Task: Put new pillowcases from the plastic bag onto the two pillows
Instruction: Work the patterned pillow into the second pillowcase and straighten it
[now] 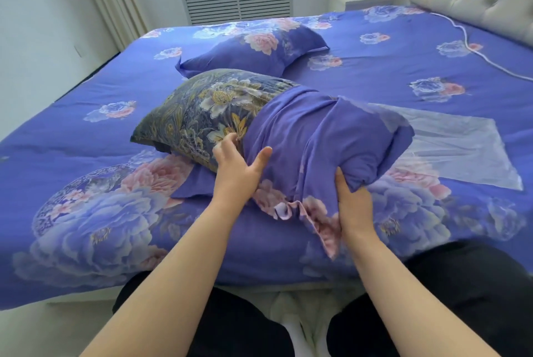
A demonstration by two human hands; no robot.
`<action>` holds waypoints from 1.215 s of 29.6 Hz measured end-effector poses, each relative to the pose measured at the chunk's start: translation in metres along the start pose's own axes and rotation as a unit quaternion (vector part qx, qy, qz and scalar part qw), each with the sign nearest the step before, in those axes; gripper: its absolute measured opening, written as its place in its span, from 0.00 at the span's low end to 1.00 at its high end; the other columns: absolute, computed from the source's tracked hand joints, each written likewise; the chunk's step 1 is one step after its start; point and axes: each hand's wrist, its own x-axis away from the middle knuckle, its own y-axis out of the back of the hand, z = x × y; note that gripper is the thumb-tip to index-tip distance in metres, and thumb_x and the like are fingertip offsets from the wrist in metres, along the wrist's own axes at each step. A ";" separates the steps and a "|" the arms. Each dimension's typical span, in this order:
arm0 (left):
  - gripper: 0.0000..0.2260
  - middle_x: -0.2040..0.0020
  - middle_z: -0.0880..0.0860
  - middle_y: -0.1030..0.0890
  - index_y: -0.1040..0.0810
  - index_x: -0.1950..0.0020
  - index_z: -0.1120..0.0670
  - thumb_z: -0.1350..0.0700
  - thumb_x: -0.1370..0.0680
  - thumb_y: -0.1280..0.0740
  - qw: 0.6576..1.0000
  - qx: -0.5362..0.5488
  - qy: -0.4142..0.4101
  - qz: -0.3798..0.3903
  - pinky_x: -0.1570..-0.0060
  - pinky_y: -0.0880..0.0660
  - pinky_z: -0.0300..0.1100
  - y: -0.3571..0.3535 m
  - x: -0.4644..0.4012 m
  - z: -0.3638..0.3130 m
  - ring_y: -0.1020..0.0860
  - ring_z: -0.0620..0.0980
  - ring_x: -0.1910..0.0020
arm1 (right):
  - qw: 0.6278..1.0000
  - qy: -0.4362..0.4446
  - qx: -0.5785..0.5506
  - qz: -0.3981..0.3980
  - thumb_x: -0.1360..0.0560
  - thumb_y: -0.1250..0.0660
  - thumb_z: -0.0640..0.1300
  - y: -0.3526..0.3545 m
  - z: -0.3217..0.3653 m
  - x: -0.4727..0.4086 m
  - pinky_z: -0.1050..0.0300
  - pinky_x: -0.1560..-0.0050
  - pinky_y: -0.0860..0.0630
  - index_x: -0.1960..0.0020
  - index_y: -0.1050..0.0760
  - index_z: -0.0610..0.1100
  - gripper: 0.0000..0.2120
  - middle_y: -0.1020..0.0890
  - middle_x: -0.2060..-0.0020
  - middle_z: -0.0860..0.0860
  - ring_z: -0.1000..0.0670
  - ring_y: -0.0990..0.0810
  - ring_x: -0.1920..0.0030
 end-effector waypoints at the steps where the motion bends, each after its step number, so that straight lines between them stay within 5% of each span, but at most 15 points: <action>1: 0.27 0.43 0.53 0.31 0.32 0.41 0.56 0.36 0.27 0.36 0.999 -0.004 0.043 0.011 0.48 0.35 0.40 0.003 -0.006 0.000 0.30 0.52 0.43 | 1.000 0.016 0.020 -0.005 0.26 0.33 0.57 0.008 0.003 -0.006 0.72 0.71 0.34 0.63 0.24 0.48 0.14 0.22 0.68 0.60 0.56 0.24 0.63; 5: 0.20 0.70 0.49 0.28 0.33 0.68 0.53 0.42 0.21 0.42 0.991 -0.066 0.077 0.090 0.69 0.38 0.45 -0.024 0.004 -0.005 0.27 0.54 0.65 | 0.997 0.039 0.069 -0.024 0.26 0.34 0.58 0.024 -0.002 -0.023 0.61 0.60 0.34 0.56 0.23 0.46 0.14 0.21 0.63 0.53 0.51 0.24 0.58; 10: 0.15 0.69 0.45 0.32 0.32 0.63 0.53 0.53 0.17 0.45 0.975 0.187 0.066 -0.100 0.67 0.38 0.38 -0.039 0.014 -0.016 0.34 0.40 0.71 | 0.995 0.027 0.070 -0.060 0.26 0.35 0.59 0.037 -0.020 -0.035 0.59 0.56 0.34 0.47 0.22 0.40 0.22 0.20 0.56 0.47 0.51 0.24 0.54; 13: 0.13 0.66 0.52 0.28 0.29 0.59 0.61 0.56 0.18 0.45 0.967 0.135 0.014 -0.215 0.63 0.41 0.41 -0.016 -0.008 -0.027 0.33 0.50 0.66 | 0.994 0.051 0.066 -0.068 0.27 0.36 0.61 0.044 -0.024 -0.038 0.56 0.56 0.30 0.50 0.21 0.44 0.21 0.17 0.55 0.48 0.50 0.22 0.54; 17: 0.11 0.67 0.56 0.31 0.31 0.60 0.60 0.57 0.19 0.44 0.937 0.076 -0.107 -0.324 0.65 0.43 0.42 0.034 -0.038 -0.029 0.37 0.47 0.68 | 0.986 0.089 0.067 -0.122 0.29 0.35 0.61 0.069 -0.010 -0.060 0.54 0.60 0.33 0.57 0.26 0.48 0.16 0.20 0.62 0.51 0.49 0.23 0.58; 22: 0.13 0.55 0.70 0.23 0.29 0.51 0.67 0.58 0.18 0.46 0.961 -0.019 0.000 -0.275 0.58 0.37 0.52 0.038 -0.021 0.033 0.25 0.68 0.55 | 0.982 0.058 0.162 -0.076 0.28 0.36 0.64 0.070 -0.020 -0.074 0.52 0.60 0.32 0.55 0.27 0.44 0.21 0.21 0.63 0.47 0.43 0.23 0.58; 26: 0.10 0.57 0.68 0.23 0.31 0.53 0.62 0.57 0.18 0.45 0.974 -0.094 0.009 -0.206 0.64 0.38 0.50 0.042 -0.003 0.060 0.25 0.68 0.58 | 0.981 0.039 0.185 -0.049 0.27 0.38 0.65 0.079 -0.042 -0.066 0.52 0.62 0.34 0.54 0.30 0.48 0.20 0.24 0.64 0.53 0.44 0.24 0.58; 30: 0.08 0.47 0.65 0.24 0.31 0.46 0.60 0.58 0.19 0.46 0.974 -0.145 0.042 -0.168 0.60 0.35 0.52 0.043 -0.008 0.040 0.25 0.67 0.50 | 0.979 0.025 0.201 -0.039 0.28 0.44 0.70 0.082 -0.039 -0.067 0.49 0.61 0.32 0.49 0.37 0.48 0.25 0.23 0.62 0.49 0.43 0.24 0.60; 33: 0.12 0.42 0.62 0.26 0.30 0.40 0.60 0.62 0.23 0.44 0.968 -0.169 -0.043 -0.179 0.47 0.33 0.55 0.042 -0.018 0.016 0.30 0.63 0.42 | 0.978 0.005 0.207 0.015 0.26 0.42 0.66 0.089 -0.039 -0.072 0.47 0.50 0.28 0.34 0.40 0.52 0.27 0.21 0.45 0.44 0.42 0.23 0.48; 36: 0.16 0.39 0.60 0.25 0.29 0.35 0.60 0.55 0.20 0.41 0.965 -0.191 -0.116 -0.136 0.39 0.34 0.54 0.040 -0.048 -0.010 0.29 0.62 0.39 | 0.981 0.013 0.166 0.098 0.25 0.35 0.55 0.101 -0.024 -0.086 0.49 0.34 0.33 0.26 0.42 0.50 0.31 0.30 0.33 0.48 0.47 0.30 0.34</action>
